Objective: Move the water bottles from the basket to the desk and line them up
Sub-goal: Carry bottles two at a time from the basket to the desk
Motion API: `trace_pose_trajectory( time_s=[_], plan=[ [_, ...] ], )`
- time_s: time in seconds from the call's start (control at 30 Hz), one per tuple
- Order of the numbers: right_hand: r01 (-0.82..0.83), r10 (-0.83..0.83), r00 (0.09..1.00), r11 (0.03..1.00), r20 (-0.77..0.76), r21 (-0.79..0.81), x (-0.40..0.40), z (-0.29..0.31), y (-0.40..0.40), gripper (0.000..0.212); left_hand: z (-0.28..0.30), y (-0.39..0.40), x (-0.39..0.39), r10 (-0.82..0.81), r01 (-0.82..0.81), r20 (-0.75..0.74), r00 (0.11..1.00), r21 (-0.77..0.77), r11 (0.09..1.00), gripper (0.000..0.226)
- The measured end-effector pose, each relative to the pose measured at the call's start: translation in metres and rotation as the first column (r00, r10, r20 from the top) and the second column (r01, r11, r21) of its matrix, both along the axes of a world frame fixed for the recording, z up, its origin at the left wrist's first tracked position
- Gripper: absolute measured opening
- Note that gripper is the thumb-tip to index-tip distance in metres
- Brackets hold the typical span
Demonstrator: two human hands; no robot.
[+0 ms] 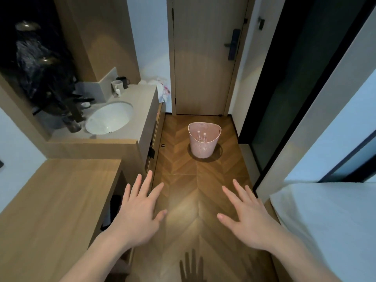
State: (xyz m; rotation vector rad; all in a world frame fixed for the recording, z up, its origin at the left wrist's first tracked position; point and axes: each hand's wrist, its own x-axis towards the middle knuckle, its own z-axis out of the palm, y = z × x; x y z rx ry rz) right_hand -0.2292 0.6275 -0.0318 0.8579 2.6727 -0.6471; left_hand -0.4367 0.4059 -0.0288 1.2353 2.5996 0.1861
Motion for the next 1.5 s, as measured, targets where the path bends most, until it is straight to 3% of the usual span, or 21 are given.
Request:
trace_pose_trajectory(
  time_s=[0.33, 0.57, 1.0, 1.3, 1.5],
  plan=[
    [0.091, -0.090, 0.995, 0.996, 0.036, -0.023, -0.086, -0.017, 0.149, 0.082, -0.016, 0.172, -0.095, -0.101, 0.101, 0.011, 0.995, -0.010, 0.995, 0.074],
    [0.028, -0.020, 0.992, 0.997, 0.123, -0.065, -0.153, -0.034, 0.273, 0.085, -0.027, 0.289, -0.147, -0.030, 0.031, 0.062, 0.998, -0.022, 0.999, 0.075],
    [-0.030, 0.018, 0.982, 0.998, 0.188, 0.058, -0.317, -0.057, 0.424, 0.089, -0.066, 0.411, -0.297, 0.064, -0.054, 0.087, 0.994, -0.114, 0.992, 0.081],
    [0.140, -0.137, 0.977, 0.990, 0.165, -0.007, -0.461, -0.088, 0.511, 0.087, -0.081, 0.512, -0.446, -0.005, 0.026, 0.150, 0.989, -0.141, 0.990, 0.078],
    [0.236, -0.222, 0.960, 0.969, 0.169, -0.073, -0.514, -0.109, 0.560, 0.086, -0.102, 0.585, -0.523, -0.119, 0.143, 0.132, 0.984, -0.194, 0.970, 0.078]
  ],
)
